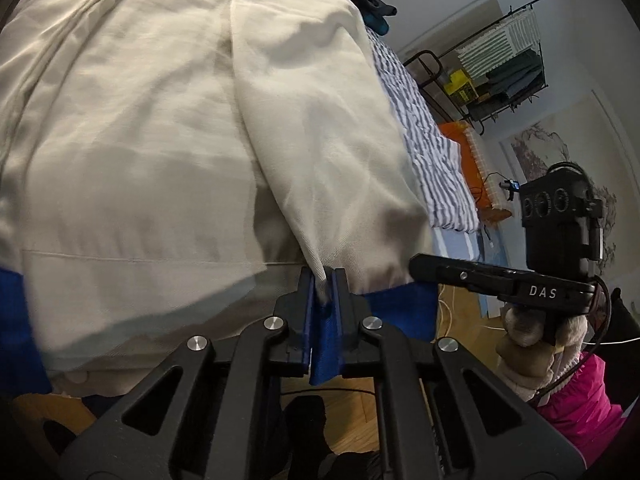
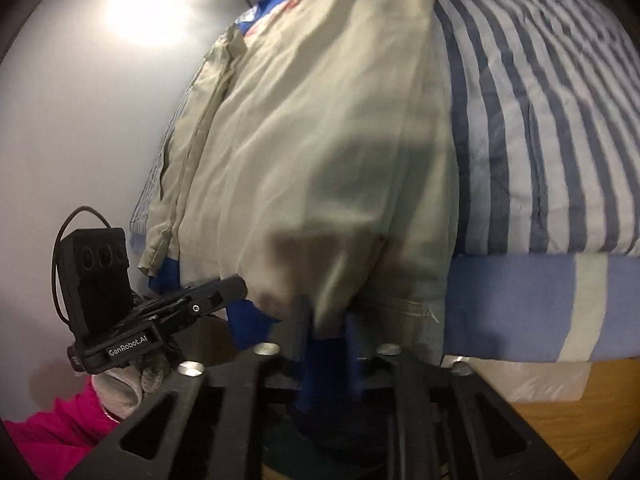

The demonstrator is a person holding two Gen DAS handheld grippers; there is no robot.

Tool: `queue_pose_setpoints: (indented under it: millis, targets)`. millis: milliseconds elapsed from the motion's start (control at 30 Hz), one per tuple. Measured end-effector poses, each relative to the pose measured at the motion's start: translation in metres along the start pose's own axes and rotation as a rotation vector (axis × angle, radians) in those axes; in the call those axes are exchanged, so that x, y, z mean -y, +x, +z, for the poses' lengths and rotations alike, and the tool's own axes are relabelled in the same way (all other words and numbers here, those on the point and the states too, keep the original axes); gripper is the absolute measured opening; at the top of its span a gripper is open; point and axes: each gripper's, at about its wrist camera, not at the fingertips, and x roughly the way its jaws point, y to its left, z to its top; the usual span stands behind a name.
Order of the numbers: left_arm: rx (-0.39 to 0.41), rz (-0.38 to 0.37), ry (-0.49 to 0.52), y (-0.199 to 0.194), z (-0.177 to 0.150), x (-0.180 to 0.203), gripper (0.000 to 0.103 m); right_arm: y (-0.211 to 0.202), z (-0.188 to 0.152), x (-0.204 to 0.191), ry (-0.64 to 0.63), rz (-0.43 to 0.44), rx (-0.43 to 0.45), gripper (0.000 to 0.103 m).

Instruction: Fold large clothes

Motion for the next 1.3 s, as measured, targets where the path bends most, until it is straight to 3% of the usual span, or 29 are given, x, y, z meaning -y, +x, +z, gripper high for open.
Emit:
queue_pose_setpoints:
  millis: [100, 200, 300, 367, 467, 533, 600, 667, 833, 900, 967, 1067, 1133, 1300]
  targets:
    - [-0.001, 0.0, 0.055, 0.006, -0.002, 0.016, 0.006, -0.022, -0.003, 0.006, 0.015, -0.016, 0.064, 0.007]
    - [-0.011, 0.031, 0.099, 0.014, -0.004, 0.025, 0.006, -0.02, -0.008, 0.015, 0.025, -0.06, 0.064, 0.007]
    - [-0.021, 0.044, 0.1, 0.009, -0.003, 0.022, 0.006, -0.014, -0.008, 0.016, 0.024, -0.072, 0.052, 0.022]
    - [-0.025, 0.061, 0.114, 0.001, -0.005, 0.02, 0.006, -0.022, -0.006, 0.02, 0.031, -0.068, 0.089, 0.042]
    - [-0.011, 0.073, 0.135, -0.016, -0.008, 0.019, 0.006, -0.034, -0.001, 0.032, 0.073, -0.017, 0.14, 0.054]
    - [0.018, 0.086, 0.167, -0.027, -0.009, 0.023, 0.006, -0.031, 0.002, 0.036, 0.087, 0.016, 0.14, 0.056]
    - [0.052, 0.107, 0.206, -0.035, -0.006, 0.029, 0.006, -0.025, 0.005, 0.04, 0.084, -0.007, 0.121, 0.056]
    - [0.058, 0.104, 0.202, -0.035, 0.0, 0.029, 0.006, -0.016, 0.006, 0.044, 0.089, -0.029, 0.093, 0.056]
    - [0.046, 0.111, 0.184, -0.012, 0.018, 0.025, 0.006, -0.005, 0.006, 0.044, 0.102, 0.031, 0.071, 0.058]
    - [0.009, 0.1, 0.164, 0.006, 0.023, 0.022, 0.006, -0.003, 0.006, 0.043, 0.099, 0.048, 0.073, 0.056]
    - [-0.021, 0.091, 0.175, 0.019, 0.023, 0.026, 0.006, -0.001, 0.005, 0.041, 0.101, 0.039, 0.069, 0.034]
    - [-0.037, 0.12, 0.227, 0.029, 0.02, 0.035, 0.006, -0.005, 0.004, 0.039, 0.097, 0.049, 0.082, 0.016]
    - [-0.023, 0.089, 0.227, 0.022, 0.022, 0.041, 0.006, -0.013, 0.003, 0.037, 0.081, 0.048, 0.093, 0.014]
    - [0.049, 0.107, 0.251, 0.014, 0.036, 0.049, 0.006, -0.023, 0.005, 0.019, 0.062, 0.086, 0.131, 0.013]
